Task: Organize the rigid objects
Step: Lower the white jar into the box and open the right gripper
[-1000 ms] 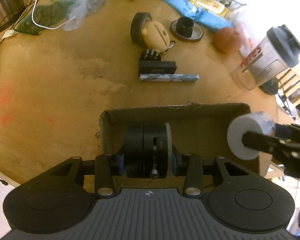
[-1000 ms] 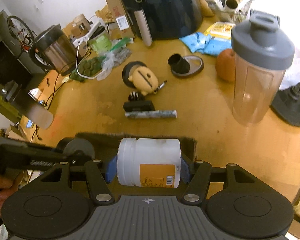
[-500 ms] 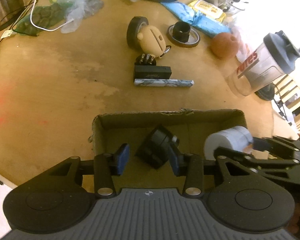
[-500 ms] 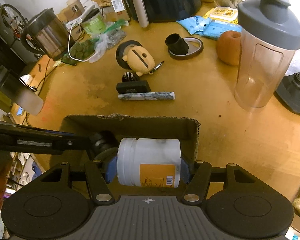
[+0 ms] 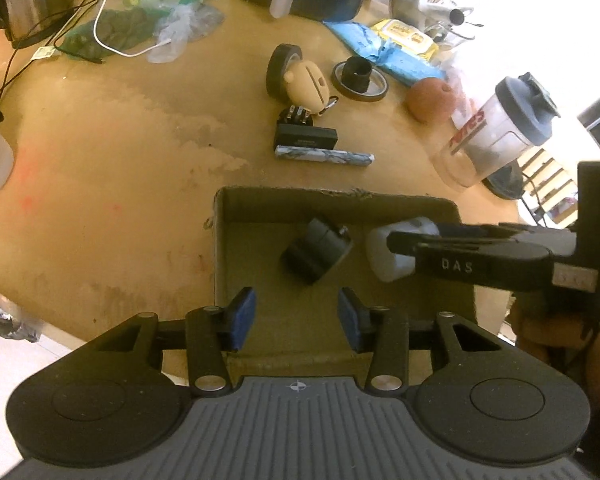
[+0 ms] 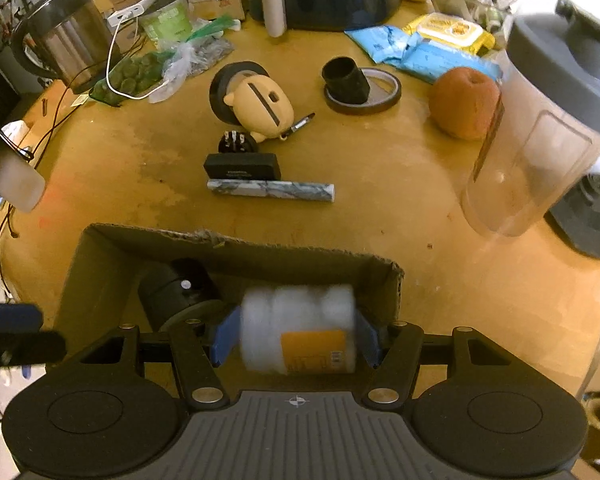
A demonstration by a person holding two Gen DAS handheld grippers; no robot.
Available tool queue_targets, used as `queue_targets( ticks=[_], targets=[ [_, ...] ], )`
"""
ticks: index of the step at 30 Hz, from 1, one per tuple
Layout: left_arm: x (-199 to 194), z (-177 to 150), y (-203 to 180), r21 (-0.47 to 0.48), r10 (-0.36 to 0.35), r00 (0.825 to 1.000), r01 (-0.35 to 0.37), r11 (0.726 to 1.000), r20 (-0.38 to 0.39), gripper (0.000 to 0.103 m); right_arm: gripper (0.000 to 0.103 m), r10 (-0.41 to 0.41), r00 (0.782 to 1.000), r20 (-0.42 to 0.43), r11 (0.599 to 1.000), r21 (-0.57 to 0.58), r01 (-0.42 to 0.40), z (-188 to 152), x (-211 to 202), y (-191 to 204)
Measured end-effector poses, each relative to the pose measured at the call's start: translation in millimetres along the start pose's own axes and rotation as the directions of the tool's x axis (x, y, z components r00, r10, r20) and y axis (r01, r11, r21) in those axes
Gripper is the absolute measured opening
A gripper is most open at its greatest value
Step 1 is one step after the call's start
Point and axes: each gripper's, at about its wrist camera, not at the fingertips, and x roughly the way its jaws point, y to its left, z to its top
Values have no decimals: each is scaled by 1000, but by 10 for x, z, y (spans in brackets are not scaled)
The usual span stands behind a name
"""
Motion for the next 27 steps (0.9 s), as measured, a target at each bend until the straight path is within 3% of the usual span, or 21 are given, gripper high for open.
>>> queue_targets(
  ticks=[2, 7, 9, 13, 27],
  targets=[
    [-32, -38, -1, -4, -1, 1000, 1, 1000, 9, 44, 70, 2, 1000, 6, 1000, -17, -2, 10, -47, 24],
    [-62, -101, 32, -39, -3, 1000, 3, 999, 24, 44, 96, 81, 995, 56, 997, -13, -80, -17, -241, 42],
    [-68, -120, 34, -50, -5, 1000, 6, 999, 28, 44, 100, 93, 993, 70, 996, -14, -93, -39, -302, 48],
    [-76, -154, 12, -53, -13, 999, 15, 998, 32, 44, 103, 123, 989, 78, 992, -25, -122, -76, -353, 65],
    [-92, -206, -127, -43, -17, 998, 19, 999, 55, 44, 103, 98, 990, 100, 995, 19, -100, -183, -492, -127]
  ],
)
